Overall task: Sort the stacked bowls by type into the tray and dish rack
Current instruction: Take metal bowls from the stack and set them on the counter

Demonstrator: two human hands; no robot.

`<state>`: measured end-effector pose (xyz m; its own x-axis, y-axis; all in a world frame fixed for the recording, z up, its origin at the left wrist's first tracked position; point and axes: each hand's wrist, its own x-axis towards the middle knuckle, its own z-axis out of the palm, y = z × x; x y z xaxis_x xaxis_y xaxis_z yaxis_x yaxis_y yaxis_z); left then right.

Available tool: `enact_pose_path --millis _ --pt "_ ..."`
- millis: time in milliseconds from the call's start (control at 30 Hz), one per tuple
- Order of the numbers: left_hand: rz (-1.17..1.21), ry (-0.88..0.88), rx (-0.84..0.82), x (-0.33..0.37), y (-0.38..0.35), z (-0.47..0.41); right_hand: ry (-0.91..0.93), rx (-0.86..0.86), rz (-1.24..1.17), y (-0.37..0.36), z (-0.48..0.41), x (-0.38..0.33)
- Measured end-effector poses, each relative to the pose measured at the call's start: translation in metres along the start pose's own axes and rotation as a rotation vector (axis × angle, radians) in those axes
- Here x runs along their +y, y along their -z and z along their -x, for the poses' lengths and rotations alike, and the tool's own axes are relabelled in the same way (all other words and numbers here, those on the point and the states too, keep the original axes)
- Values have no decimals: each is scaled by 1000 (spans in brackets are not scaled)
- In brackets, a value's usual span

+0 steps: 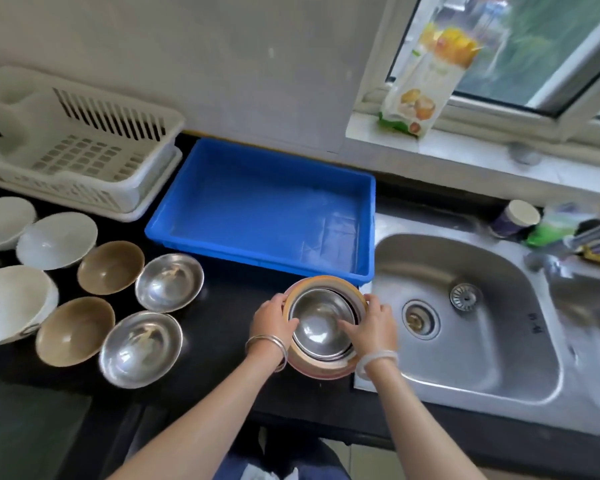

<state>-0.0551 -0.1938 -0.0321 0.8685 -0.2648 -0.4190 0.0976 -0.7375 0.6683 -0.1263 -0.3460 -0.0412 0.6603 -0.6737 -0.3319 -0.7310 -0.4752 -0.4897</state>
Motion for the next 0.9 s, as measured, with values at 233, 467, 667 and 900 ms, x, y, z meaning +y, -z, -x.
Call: enact_pose_path --millis 233,467,667,900 --pt "-33 -14 29 -2 -6 -2 -14 76 -26 6 2 2" --pt "-38 -19 36 -3 -8 -3 37 117 88 13 6 -1" --pt "-44 -16 28 -5 -8 -4 94 217 104 18 9 -1" --pt "-89 -11 40 1 -11 -6 44 259 -71 33 10 2"
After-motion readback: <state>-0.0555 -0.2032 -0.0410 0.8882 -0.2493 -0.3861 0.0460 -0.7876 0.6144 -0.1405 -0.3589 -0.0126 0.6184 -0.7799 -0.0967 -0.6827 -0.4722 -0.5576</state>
